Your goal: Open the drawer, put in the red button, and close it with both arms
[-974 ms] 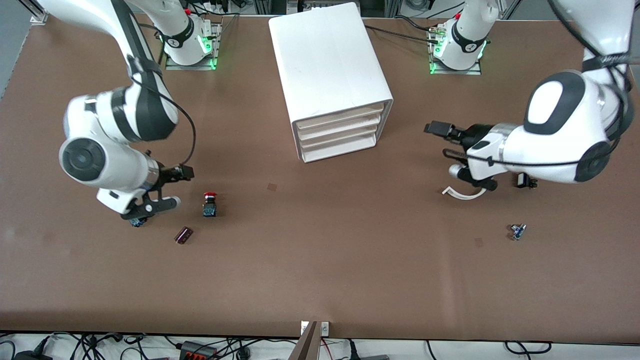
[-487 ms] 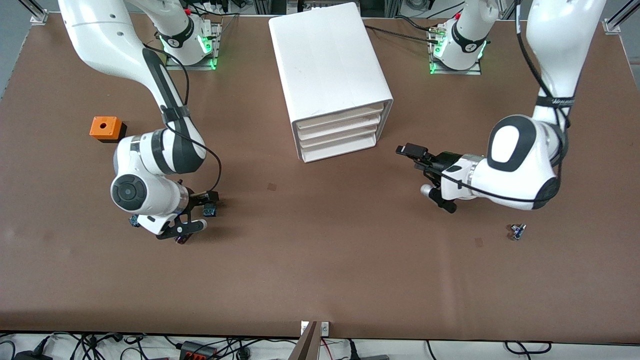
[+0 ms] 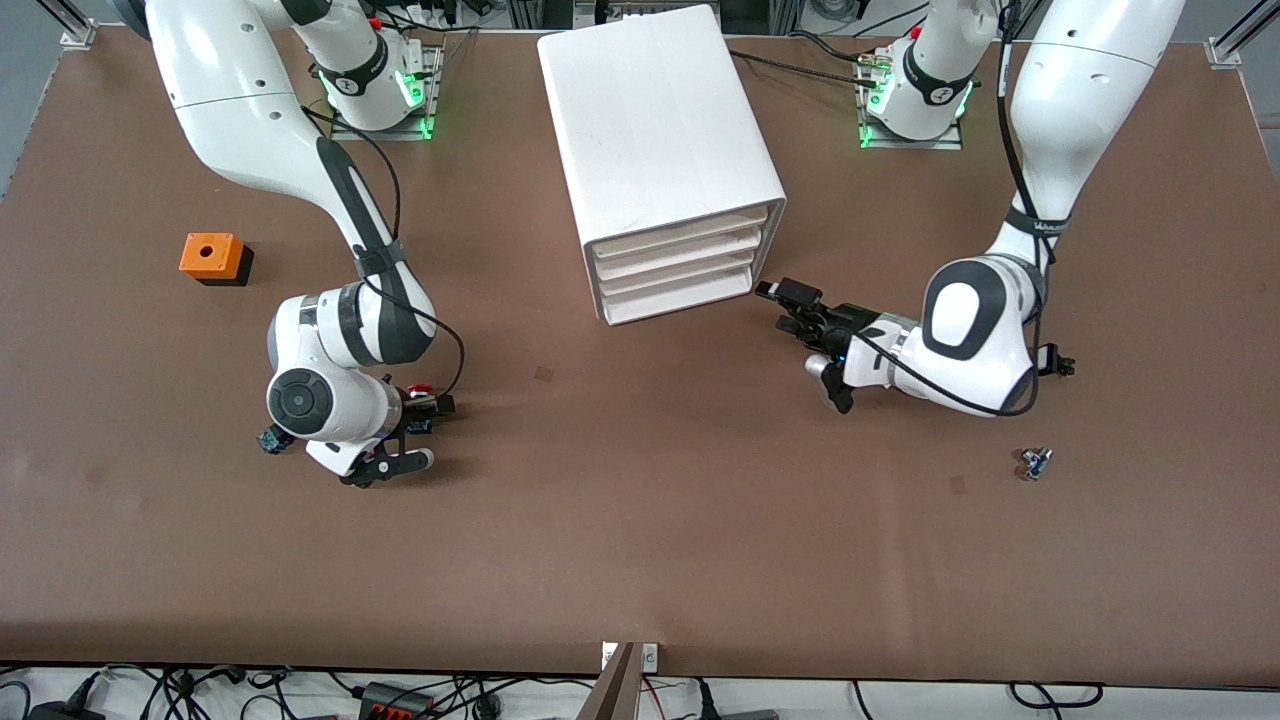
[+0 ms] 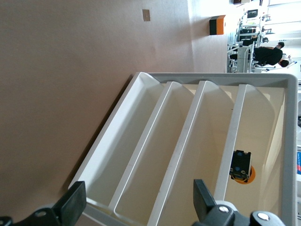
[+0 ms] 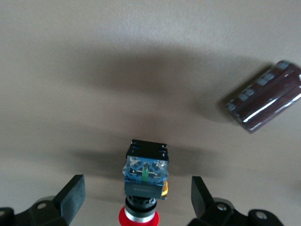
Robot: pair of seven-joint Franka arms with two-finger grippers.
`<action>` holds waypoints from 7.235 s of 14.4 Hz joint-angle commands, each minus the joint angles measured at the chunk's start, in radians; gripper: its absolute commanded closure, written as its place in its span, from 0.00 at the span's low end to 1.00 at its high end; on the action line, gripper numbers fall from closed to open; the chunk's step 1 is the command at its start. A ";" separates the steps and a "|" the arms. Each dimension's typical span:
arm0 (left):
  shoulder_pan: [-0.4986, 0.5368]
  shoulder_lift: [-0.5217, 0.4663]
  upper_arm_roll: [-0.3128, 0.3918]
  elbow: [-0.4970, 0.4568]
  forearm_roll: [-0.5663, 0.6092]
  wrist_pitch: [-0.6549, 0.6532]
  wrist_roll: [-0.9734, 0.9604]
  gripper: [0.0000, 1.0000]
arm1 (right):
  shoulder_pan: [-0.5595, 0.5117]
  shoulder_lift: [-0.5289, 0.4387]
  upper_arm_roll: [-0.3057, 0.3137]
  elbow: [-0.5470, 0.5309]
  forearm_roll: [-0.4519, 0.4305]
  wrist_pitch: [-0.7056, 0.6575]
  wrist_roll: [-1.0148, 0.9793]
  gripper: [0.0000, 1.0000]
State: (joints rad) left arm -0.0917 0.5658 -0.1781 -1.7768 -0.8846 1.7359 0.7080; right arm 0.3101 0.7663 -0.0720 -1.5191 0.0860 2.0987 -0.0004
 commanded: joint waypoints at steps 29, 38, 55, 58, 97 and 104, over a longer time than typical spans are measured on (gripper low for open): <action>0.033 0.069 -0.058 0.063 0.003 0.169 0.136 0.94 | 0.250 -0.055 0.054 0.407 0.012 -0.183 0.010 1.00; 0.081 -0.012 -0.046 0.109 0.129 0.056 0.053 0.00 | 0.406 -0.041 0.058 0.419 0.011 -0.143 0.220 1.00; 0.142 -0.053 -0.031 0.568 0.947 -0.242 -0.467 0.00 | 0.550 0.024 0.058 0.413 0.004 -0.217 0.336 1.00; 0.147 -0.049 -0.017 0.594 0.995 -0.239 -0.469 0.00 | 0.549 0.039 0.058 0.418 0.011 -0.180 0.338 1.00; -0.256 0.128 -0.023 0.470 0.970 0.287 -1.353 0.00 | -0.189 -0.401 -0.100 0.281 0.004 -0.523 0.002 0.00; -0.270 0.069 -0.113 0.232 0.966 0.410 -1.495 0.00 | -0.304 -0.544 0.011 0.113 -0.063 -0.513 -0.047 0.00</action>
State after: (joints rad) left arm -0.3777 0.7023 -0.2496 -1.4634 0.0968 2.1729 -0.7443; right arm 0.0139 0.2951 -0.0893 -1.3000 0.0590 1.5609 -0.0363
